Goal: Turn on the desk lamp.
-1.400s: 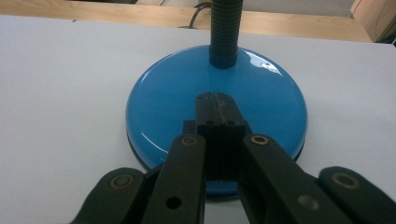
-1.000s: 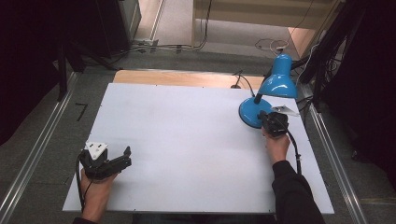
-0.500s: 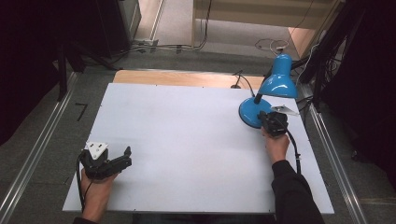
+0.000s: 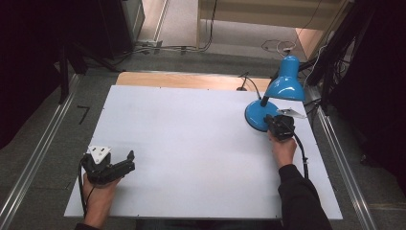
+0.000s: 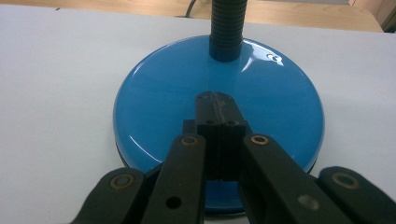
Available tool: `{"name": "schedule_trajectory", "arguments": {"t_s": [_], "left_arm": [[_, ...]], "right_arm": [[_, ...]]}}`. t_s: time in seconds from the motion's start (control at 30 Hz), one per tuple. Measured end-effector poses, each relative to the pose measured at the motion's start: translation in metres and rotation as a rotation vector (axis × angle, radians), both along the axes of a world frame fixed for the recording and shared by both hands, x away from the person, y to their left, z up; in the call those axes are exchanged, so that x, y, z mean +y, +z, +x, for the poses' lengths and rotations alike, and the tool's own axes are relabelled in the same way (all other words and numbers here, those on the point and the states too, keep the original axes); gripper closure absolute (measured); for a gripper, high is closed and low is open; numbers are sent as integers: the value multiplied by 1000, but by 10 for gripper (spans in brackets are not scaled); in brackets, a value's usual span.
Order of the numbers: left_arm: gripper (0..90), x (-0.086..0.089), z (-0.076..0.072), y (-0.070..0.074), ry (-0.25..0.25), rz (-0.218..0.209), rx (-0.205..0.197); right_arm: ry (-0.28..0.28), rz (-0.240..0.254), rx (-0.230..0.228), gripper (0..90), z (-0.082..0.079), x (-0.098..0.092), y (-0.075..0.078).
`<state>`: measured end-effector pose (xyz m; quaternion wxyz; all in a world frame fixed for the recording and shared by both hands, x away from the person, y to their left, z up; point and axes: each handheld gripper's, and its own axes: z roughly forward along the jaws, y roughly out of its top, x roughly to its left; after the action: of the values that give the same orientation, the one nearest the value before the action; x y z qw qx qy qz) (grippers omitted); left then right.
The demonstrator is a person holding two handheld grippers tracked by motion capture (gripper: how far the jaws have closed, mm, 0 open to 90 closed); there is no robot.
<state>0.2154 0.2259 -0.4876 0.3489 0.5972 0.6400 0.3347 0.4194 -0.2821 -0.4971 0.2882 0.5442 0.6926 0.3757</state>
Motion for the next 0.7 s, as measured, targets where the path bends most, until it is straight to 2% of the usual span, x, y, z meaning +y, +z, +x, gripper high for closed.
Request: {"name": "schedule_trajectory", "arguments": {"t_s": [0.6,0.7], "left_arm": [[54,0,-1,1,4,0,-4],[55,0,-1,1,5,0,-4]], "right_arm": [[-7,-25,4,880,-1,0,0],[3,-45,3,881,-2,1,0]]}}
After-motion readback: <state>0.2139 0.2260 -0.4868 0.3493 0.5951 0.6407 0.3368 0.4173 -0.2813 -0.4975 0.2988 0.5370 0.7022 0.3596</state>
